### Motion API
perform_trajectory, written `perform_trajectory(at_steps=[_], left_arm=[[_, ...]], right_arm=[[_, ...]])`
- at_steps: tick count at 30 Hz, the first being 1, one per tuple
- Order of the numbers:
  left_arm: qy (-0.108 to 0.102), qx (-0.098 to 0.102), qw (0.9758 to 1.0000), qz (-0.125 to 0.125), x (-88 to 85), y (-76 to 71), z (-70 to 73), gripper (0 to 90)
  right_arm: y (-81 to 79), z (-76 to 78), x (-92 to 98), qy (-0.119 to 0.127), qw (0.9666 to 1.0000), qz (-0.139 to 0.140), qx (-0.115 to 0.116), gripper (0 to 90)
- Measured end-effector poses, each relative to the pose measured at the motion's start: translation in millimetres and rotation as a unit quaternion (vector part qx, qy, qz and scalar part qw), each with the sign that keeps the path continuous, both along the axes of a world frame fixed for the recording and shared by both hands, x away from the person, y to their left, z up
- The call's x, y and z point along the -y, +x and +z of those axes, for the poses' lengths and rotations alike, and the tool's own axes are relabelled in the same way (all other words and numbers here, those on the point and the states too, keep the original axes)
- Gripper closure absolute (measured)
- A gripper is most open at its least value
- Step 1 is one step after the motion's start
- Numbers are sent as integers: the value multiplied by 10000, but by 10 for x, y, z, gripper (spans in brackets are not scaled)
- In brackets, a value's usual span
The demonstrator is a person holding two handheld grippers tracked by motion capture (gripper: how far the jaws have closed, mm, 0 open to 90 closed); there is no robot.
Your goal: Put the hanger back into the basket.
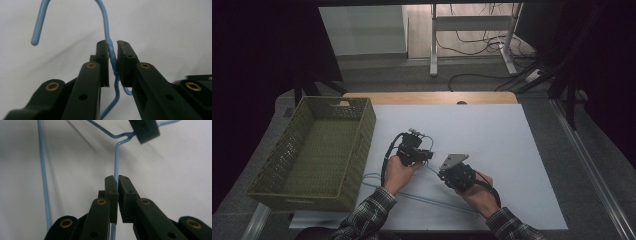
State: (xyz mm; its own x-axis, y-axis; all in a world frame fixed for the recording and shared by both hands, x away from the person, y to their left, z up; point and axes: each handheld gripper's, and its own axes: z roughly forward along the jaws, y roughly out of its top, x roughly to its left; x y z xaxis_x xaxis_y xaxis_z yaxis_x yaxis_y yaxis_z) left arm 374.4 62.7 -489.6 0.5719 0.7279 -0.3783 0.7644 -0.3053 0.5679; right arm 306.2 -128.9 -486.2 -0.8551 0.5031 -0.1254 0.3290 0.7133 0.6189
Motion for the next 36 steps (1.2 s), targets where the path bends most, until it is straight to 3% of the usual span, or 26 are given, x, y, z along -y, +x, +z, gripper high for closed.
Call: perform_trajectory(at_steps=[3, 8, 10, 15, 17, 21, 22, 23, 25, 28, 31, 36], left_arm=[[-238, -8, 9997, -9, -21, -35, 18, 839], [-211, 211, 9995, -46, 5, -125, 113, 850], [-93, 357, 9993, -85, 21, -172, 159, 853], [-203, 443, 9988, -75, -15, -231, 188, 852], [-222, 473, 9986, -77, -23, -248, 192, 852], [-306, 546, 9980, -85, -44, -283, 192, 849], [-342, 552, 9978, -132, -62, -287, 192, 845], [-399, 562, 9975, -184, -86, -292, 196, 841], [-542, 560, 9967, -237, -140, -305, 222, 773], [-547, 705, 9954, -346, -264, -376, 327, 610], [-450, 822, 9943, -501, -399, -452, 413, 462], [-310, 980, 9925, -668, -636, -603, 518, 319]], right_arm=[[14, 37, 33, 188, 9998, -28, -88, 792], [84, 167, 123, 624, 9966, -182, -499, 685], [108, 176, 121, 673, 9953, -218, -668, 656], [150, 76, 46, 667, 9909, -235, -1149, 618], [157, 40, 6, 581, 9912, -224, -1165, 630], [185, 9, -45, 556, 9897, -183, -1306, 835], [178, 17, -51, 612, 9877, -170, -1428, 847], [174, 25, -58, 578, 9882, -176, -1408, 856], [176, 56, -46, 642, 9872, -164, -1449, 869], [178, 112, 12, 641, 9888, -118, -1346, 872], [165, 184, 74, 746, 9890, -29, -1275, 873], [141, 325, 145, 872, 9896, 140, -1134, 873]])
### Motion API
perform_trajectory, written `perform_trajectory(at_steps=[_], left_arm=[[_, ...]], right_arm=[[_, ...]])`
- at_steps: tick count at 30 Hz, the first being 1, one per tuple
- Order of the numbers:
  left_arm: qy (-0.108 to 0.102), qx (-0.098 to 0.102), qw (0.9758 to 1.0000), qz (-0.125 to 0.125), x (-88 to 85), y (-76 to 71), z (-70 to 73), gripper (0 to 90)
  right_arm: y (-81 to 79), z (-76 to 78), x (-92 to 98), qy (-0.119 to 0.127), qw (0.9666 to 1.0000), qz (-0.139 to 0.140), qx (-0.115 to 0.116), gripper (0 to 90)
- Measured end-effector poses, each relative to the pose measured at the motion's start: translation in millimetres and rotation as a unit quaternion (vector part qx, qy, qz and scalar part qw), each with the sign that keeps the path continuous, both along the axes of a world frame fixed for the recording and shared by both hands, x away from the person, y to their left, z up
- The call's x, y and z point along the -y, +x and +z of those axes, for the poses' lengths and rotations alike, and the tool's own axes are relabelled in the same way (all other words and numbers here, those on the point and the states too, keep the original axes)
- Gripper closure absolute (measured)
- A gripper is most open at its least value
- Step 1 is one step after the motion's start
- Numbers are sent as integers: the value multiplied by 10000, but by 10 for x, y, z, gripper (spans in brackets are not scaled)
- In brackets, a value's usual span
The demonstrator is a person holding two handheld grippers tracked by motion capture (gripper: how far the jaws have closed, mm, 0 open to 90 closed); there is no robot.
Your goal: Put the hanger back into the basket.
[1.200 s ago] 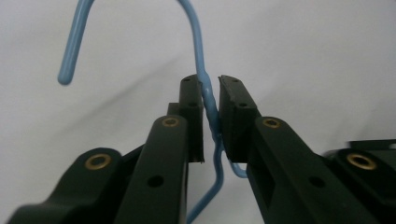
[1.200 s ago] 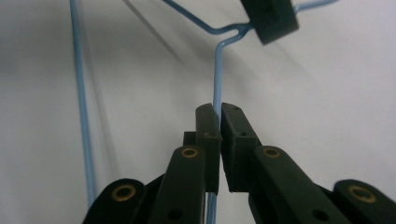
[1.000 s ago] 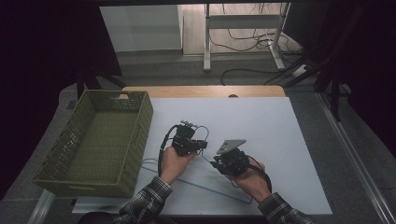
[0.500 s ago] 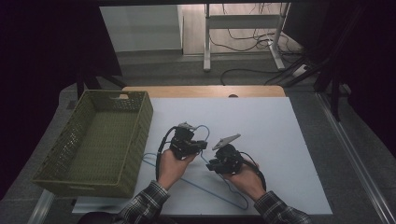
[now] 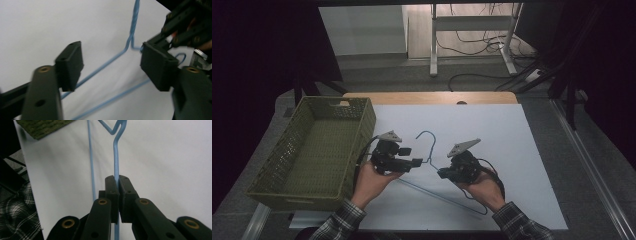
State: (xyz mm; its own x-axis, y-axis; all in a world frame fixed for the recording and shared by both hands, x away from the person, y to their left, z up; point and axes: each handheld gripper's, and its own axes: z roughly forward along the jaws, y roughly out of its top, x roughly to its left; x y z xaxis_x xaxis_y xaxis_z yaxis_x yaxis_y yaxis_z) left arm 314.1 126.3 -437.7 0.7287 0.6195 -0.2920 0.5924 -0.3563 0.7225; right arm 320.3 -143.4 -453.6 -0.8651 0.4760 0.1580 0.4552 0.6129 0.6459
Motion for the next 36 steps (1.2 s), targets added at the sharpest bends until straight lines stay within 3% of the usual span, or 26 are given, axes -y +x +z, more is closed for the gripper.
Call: perform_trajectory(at_steps=[3, 7, 10, 14, 17, 21, 24, 26, 32, 36], left_arm=[[-13, 91, 9997, -227, -118, -68, 37, 248], [193, 240, 9985, -453, -200, -144, 100, 204], [387, 340, 9966, -642, -226, -188, 143, 213], [467, 335, 9930, -1035, -229, -216, 152, 249], [628, 351, 9896, -1249, -183, -223, 145, 289], [987, 368, 9815, -1599, -76, -198, 118, 355], [1122, 365, 9747, -1900, 20, -164, 91, 402], [1158, 290, 9708, -2081, 63, -136, 82, 458], [1180, 104, 9628, -2430, 176, -57, 75, 593], [1138, -82, 9595, -2576, 227, -18, 78, 642]], right_arm=[[-15, 86, 51, 59, 9999, 100, 77, 873], [-54, 206, 131, -11, 9995, 234, 224, 873], [-76, 255, 184, -40, 9992, 295, 281, 872], [-138, 295, 254, -94, 9985, 405, 355, 872], [-190, 284, 282, -115, 9981, 482, 368, 872], [-252, 253, 286, -138, 9971, 631, 392, 872], [-282, 243, 278, -191, 9963, 717, 428, 872], [-296, 242, 272, -202, 9958, 777, 439, 872], [-320, 253, 257, -175, 9942, 933, 501, 871], [-329, 252, 244, -187, 9932, 1019, 540, 871]])
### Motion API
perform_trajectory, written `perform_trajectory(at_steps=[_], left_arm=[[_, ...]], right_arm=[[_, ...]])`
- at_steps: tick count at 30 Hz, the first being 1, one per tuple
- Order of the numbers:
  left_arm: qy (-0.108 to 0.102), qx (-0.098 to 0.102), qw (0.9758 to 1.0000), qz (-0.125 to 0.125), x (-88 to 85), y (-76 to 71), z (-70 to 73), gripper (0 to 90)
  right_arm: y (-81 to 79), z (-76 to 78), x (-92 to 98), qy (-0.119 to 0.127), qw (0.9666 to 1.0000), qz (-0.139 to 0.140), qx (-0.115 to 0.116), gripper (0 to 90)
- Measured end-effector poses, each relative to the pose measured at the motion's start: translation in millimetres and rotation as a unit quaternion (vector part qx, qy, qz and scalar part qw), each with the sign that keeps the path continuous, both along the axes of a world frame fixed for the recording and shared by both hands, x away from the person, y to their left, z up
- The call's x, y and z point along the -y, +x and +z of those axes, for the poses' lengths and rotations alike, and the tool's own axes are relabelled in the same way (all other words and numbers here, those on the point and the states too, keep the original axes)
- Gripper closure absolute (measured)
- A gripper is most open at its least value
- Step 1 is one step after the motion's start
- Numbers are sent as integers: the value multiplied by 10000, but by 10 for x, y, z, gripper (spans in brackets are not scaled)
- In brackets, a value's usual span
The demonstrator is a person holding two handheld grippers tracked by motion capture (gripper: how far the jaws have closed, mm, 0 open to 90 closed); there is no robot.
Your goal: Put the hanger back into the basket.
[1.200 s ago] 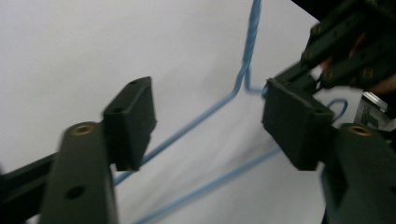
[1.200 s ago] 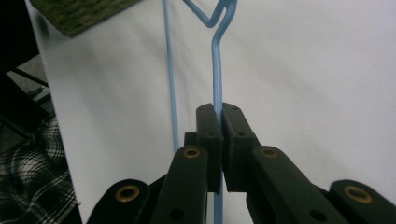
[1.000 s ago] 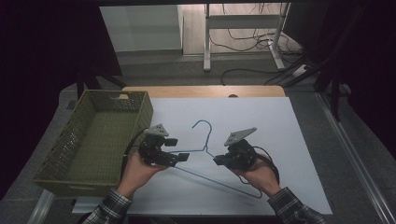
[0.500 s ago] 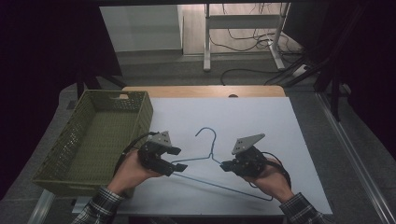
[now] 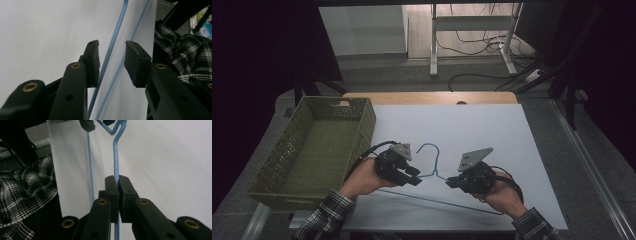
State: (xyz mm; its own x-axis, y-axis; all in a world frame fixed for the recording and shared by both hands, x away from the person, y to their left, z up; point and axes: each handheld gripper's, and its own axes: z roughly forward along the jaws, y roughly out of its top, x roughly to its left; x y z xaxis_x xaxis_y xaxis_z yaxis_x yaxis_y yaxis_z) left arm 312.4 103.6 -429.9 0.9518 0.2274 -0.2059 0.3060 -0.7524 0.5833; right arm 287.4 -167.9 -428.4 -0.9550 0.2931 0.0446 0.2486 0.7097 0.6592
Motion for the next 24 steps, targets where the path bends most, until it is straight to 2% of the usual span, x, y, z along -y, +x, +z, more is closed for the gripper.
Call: perform_trajectory(at_steps=[6, 7, 9, 11, 12, 14, 15, 16, 19, 20, 21, 22, 23, 24], left_arm=[[66, -231, 9997, -81, 54, 21, -44, 717], [91, -297, 9994, -154, 61, 26, -56, 744], [136, -298, 9993, -197, 70, 17, -73, 802], [61, -369, 9990, -255, 67, 0, -91, 838], [-27, -471, 9984, -299, 60, -5, -95, 860], [-172, -444, 9987, -198, 32, -13, -81, 869], [-252, -589, 9975, -283, 20, -9, -79, 871], [-254, -503, 9981, -233, 12, -19, -69, 872], [-378, -640, 9970, -197, -2, -33, -49, 873], [-391, -679, 9966, -273, -7, -29, -43, 873], [-413, -544, 9974, -236, -10, -43, -26, 874], [-476, -646, 9964, -256, -10, -41, -17, 874], [-505, -533, 9971, -173, -17, -51, 0, 874], [-526, -622, 9966, -150, -23, -42, 5, 874]], right_arm=[[-16, -7, -27, -36, 9999, 156, 19, 870], [-15, -7, -34, -36, 9998, 174, 15, 870], [-11, -7, -43, -52, 9997, 229, -5, 870], [-10, -9, -50, -107, 9996, 251, 4, 868], [-3, -10, -46, -126, 9997, 216, 26, 867], [18, -12, -27, -88, 9997, 212, -24, 864], [26, -11, -15, -45, 9998, 194, -43, 858], [32, -9, -8, -9, 9997, 248, -68, 857], [28, 4, -3, 21, 9997, 243, -93, 845], [26, 7, -2, 7, 9998, 206, -53, 834], [30, 9, 1, 20, 9998, 211, -58, 826], [35, 12, 5, 35, 9998, 189, -42, 809], [40, 20, 12, 58, 9998, 163, -29, 786], [42, 28, 19, 105, 9998, 159, -50, 763]])
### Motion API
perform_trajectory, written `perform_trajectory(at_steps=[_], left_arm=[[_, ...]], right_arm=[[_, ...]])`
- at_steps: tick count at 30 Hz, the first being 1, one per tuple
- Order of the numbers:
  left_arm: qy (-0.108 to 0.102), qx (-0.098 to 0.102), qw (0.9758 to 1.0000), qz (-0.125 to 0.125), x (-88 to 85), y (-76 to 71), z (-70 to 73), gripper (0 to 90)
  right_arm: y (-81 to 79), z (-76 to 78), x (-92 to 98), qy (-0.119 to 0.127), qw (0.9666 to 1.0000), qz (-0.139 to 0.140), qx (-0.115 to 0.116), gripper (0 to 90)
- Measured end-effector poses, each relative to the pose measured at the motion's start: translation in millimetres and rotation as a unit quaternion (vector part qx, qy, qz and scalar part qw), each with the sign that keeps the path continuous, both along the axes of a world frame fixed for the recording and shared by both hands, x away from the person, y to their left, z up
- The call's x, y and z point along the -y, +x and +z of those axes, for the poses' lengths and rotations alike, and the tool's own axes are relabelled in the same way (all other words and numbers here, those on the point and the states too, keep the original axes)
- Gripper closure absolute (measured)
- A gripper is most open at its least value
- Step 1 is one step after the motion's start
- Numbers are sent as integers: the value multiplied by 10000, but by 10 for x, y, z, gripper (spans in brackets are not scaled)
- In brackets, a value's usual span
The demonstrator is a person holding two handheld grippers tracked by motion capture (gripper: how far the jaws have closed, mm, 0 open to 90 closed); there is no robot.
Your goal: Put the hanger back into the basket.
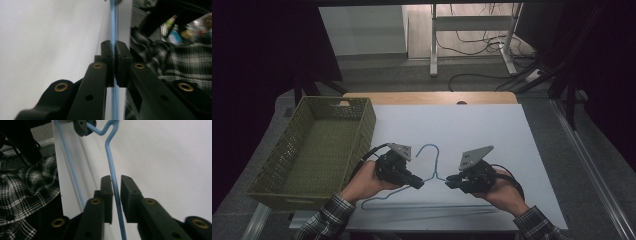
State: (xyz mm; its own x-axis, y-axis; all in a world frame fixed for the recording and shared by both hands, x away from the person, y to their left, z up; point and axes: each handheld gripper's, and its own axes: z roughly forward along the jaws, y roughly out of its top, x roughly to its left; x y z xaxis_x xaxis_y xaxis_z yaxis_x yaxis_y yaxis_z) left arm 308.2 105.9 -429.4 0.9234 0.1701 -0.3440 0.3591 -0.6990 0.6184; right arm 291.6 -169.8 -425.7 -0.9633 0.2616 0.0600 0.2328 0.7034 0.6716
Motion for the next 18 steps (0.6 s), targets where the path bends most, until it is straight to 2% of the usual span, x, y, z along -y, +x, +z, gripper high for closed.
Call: perform_trajectory(at_steps=[1, 5, 6, 7, 8, 9, 10, 11, 12, 14, 18], left_arm=[[-6, 62, 10000, 31, -5, -3, 5, 875], [-102, 38, 9998, 166, -51, 11, 20, 875], [-108, 115, 9996, 234, -66, 7, 26, 875], [-124, 28, 9996, 234, -80, 17, 24, 875], [-145, 113, 9994, 308, -99, 9, 29, 875], [-183, 38, 9993, 316, -105, 12, 24, 875], [-183, 129, 9991, 364, -117, 5, 31, 875], [-205, 73, 9989, 406, -130, 10, 33, 875], [-213, 112, 9988, 419, -142, 8, 40, 875], [-250, 95, 9983, 509, -167, 11, 55, 875], [-298, 190, 9965, 763, -219, 22, 93, 875]], right_arm=[[-2, 11, 6, 6, 10000, -34, 7, 750], [-8, 49, 49, 56, 9998, -166, 105, 665], [-5, 57, 64, 62, 9997, -196, 132, 660], [-2, 70, 86, 95, 9996, -238, 132, 641], [2, 82, 108, 138, 9995, -269, 133, 623], [3, 102, 139, 170, 9992, -319, 170, 605], [1, 114, 156, 170, 9991, -339, 210, 595], [-4, 130, 176, 196, 9988, -380, 230, 579], [-9, 149, 197, 215, 9985, -426, 262, 561], [-23, 187, 237, 266, 9979, -515, 304, 528], [-44, 248, 312, 333, 9969, -651, 301, 456]])
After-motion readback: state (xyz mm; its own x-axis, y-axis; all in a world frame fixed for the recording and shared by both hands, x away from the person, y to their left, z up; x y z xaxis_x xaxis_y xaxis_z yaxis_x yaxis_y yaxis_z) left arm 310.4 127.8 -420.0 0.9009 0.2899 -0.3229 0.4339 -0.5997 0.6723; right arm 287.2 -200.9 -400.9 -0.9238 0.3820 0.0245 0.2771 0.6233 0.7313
